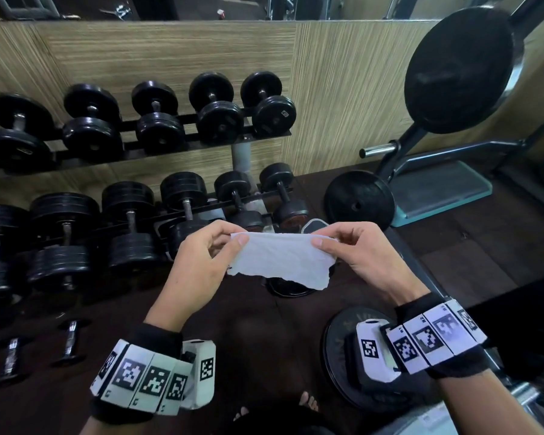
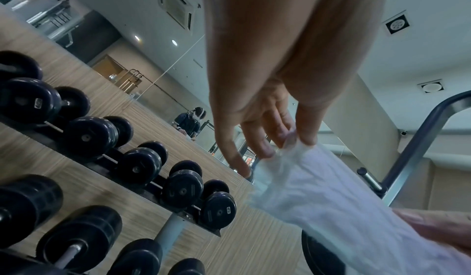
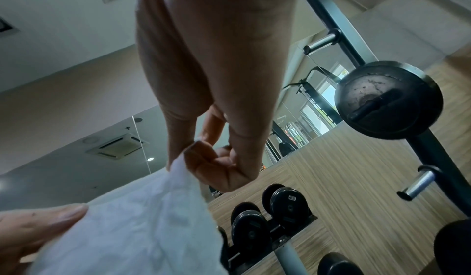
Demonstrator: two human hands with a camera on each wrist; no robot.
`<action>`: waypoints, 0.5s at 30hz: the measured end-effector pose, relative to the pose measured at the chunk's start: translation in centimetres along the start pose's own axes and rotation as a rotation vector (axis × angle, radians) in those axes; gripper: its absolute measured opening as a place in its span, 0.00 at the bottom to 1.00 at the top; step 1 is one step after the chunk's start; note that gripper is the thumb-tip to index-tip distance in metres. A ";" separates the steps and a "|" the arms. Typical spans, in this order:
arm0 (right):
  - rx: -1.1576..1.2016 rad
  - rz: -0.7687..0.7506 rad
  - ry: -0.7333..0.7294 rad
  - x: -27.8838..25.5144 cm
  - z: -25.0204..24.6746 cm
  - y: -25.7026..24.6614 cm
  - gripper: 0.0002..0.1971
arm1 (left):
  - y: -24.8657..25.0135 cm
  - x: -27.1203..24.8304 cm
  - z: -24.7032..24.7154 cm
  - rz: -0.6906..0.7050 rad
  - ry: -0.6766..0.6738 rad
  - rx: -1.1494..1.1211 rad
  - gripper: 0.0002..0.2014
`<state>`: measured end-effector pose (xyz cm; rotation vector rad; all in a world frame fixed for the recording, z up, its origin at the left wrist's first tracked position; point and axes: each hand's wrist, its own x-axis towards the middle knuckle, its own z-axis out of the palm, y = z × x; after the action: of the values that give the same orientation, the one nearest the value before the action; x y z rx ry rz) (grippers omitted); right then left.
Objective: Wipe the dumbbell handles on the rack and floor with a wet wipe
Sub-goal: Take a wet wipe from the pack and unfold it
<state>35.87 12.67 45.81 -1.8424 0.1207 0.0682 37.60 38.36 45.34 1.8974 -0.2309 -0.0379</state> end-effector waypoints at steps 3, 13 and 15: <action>-0.046 -0.015 0.019 0.2 0.0 -0.2 0.12 | -0.2 -0.1 0.1 -0.023 -0.001 -0.065 0.06; 0.304 0.058 -0.005 -0.8 2.3 -1.1 0.17 | -0.5 -0.4 0.3 -0.145 -0.016 -0.207 0.09; 0.339 0.093 -0.044 -0.9 2.4 -1.1 0.15 | -0.6 -0.7 0.3 -0.171 -0.006 -0.201 0.11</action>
<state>35.14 15.30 46.36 -1.4960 0.1760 0.1438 36.99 38.40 44.59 1.7124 -0.0650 -0.1760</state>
